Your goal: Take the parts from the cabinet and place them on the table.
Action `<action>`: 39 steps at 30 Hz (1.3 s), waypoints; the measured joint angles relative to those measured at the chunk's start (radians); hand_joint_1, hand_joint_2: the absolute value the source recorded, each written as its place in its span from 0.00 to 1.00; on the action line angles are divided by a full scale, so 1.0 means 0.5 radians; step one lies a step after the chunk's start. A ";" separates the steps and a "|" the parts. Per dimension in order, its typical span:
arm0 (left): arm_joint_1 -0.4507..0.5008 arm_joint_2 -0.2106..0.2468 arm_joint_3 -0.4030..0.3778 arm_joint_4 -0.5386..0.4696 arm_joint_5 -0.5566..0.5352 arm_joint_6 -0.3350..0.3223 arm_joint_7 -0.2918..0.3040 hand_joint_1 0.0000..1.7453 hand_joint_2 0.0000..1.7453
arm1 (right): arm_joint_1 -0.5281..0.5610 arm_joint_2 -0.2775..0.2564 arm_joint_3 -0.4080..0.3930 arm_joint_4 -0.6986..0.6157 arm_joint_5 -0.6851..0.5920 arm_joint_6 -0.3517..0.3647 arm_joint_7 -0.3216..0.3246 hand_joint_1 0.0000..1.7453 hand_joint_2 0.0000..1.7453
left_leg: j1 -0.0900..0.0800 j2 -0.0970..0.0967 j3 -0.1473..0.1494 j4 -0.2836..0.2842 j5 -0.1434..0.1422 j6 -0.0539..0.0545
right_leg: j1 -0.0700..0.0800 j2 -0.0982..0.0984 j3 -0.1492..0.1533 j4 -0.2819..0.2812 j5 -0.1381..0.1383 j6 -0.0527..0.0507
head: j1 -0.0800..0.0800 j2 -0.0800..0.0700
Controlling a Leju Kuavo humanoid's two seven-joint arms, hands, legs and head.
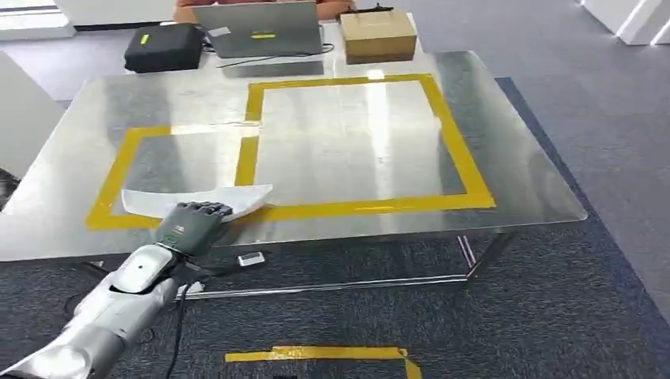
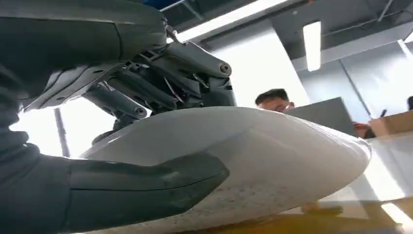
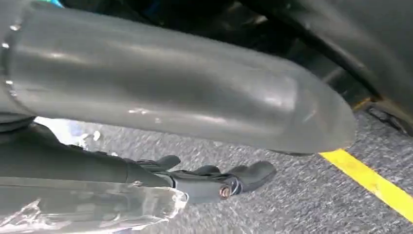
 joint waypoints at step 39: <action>-0.297 -0.372 -0.412 0.277 -0.173 -0.078 -0.024 0.92 1.00 | -0.015 0.000 0.000 0.000 0.002 0.067 -0.011 0.00 0.00 | -0.064 -0.065 0.316 -0.638 0.271 0.091 | 0.021 0.077 -0.043 -0.005 0.031 0.033 | 0.028 0.000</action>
